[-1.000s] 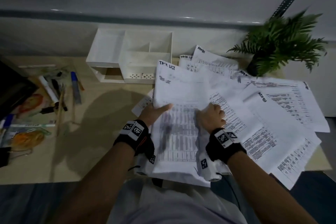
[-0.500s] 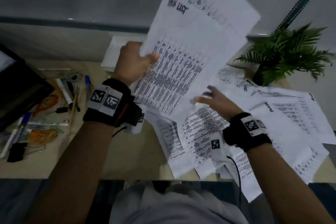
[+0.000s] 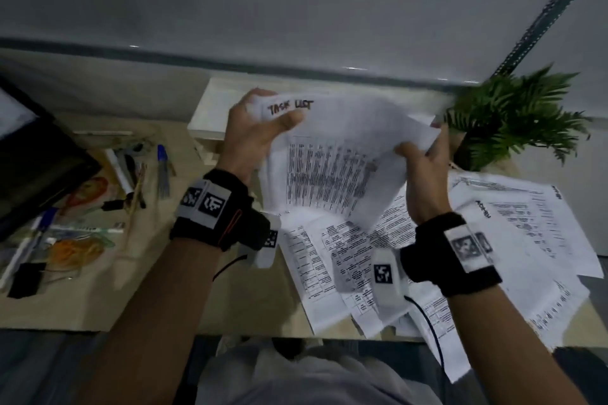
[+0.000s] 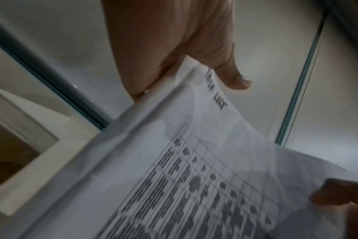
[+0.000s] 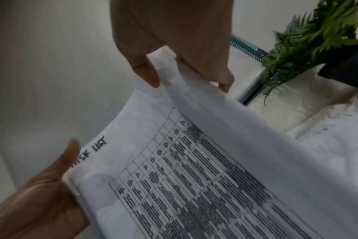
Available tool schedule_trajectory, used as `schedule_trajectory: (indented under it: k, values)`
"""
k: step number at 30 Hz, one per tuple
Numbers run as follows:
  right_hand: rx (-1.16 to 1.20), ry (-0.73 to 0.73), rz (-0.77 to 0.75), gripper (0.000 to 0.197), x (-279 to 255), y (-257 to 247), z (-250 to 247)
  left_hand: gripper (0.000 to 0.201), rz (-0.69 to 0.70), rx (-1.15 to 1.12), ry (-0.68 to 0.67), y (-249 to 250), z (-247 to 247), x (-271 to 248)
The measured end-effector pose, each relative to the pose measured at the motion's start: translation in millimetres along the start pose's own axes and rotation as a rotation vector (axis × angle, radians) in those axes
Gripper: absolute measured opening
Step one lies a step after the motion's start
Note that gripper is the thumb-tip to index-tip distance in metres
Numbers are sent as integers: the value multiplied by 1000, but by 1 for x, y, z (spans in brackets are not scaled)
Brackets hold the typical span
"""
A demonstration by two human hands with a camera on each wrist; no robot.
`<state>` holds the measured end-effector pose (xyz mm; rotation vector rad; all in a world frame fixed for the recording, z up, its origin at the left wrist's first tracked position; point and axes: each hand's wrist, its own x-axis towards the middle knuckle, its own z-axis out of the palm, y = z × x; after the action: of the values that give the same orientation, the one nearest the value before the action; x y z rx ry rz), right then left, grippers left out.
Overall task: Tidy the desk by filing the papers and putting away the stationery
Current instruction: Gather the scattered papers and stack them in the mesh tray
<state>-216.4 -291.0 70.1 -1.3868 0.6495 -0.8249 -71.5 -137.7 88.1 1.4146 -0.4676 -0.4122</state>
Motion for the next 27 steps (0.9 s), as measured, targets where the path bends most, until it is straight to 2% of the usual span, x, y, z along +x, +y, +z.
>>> schedule_trajectory:
  k: [3,5,7,9,11,14,16,19,22,25,27]
  values:
    - [-50,23,-29,33,-1,6,6,34,-79,95,-22,-13,7,-2]
    - [-45,72,-76,30,0,7,9,29,-101,170,9,-16,12,1]
    - [-53,130,-119,37,3,7,6,18,-85,176,35,-13,14,3]
    - [-78,174,-127,53,5,11,2,10,-59,133,12,-8,12,4]
    - [-120,167,-71,61,4,19,0,16,-105,97,-76,-9,9,2]
    - [-188,137,4,53,2,31,5,42,-266,136,-182,-35,5,-4]
    - [-190,146,5,46,4,31,12,53,-345,140,-204,-50,2,-8]
    - [-154,135,-49,39,14,18,34,41,-272,176,-62,-45,-10,1]
    - [-195,40,-47,24,20,7,73,27,-130,154,86,-10,-40,22]
    - [-248,-130,6,18,17,10,128,2,-10,79,260,28,-97,50]
    - [-285,-222,0,22,9,15,172,4,46,48,376,54,-145,68]
